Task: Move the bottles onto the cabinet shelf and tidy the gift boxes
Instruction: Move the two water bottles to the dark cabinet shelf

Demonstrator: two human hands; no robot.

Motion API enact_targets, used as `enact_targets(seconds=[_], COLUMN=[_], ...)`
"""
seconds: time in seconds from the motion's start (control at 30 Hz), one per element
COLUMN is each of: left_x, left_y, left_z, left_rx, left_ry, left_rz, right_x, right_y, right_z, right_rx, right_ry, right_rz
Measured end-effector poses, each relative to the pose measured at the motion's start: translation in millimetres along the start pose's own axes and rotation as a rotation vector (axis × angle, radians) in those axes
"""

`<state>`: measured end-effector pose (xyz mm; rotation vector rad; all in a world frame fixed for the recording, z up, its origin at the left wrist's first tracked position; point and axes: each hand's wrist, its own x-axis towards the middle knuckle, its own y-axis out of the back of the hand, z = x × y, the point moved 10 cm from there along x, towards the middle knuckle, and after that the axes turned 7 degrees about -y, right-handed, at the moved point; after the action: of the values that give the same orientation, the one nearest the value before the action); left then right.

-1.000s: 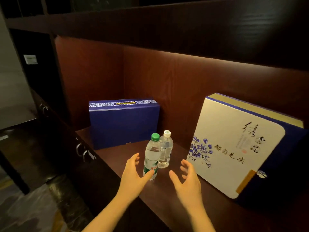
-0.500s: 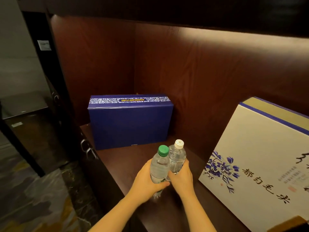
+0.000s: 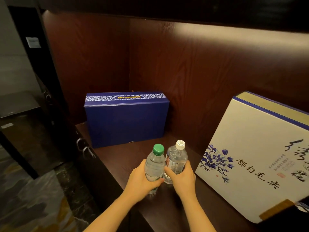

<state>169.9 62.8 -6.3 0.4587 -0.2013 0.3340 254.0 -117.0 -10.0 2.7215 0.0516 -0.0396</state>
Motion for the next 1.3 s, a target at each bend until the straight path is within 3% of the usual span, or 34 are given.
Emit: enact_targets(seconds=[0.5, 0.8, 1.0, 1.3], left_x=[-86.4, -174.4, -227.7, -273.1], left_y=[64.2, 80.8, 55.6, -28.4], left_z=[51.1, 128.9, 183.1, 231.7], left_rx=[-0.097, -0.065, -0.233, -0.297], left_ry=[-0.095, -0.319, -0.405, -0.428], left_rz=[-0.017, -0.029, -0.128, -0.280], right_x=[-148.9, -291.6, -380.6, -465.6], right_y=[64.9, 129.3, 184.9, 283.5], right_z=[-28.2, -47.8, -44.7, 2.2], right_rx=[0.045, 0.077, 0.005, -0.005], right_ry=[0.102, 0.213, 0.254, 0.147], right_rz=[0.147, 0.258, 0.379, 0.573])
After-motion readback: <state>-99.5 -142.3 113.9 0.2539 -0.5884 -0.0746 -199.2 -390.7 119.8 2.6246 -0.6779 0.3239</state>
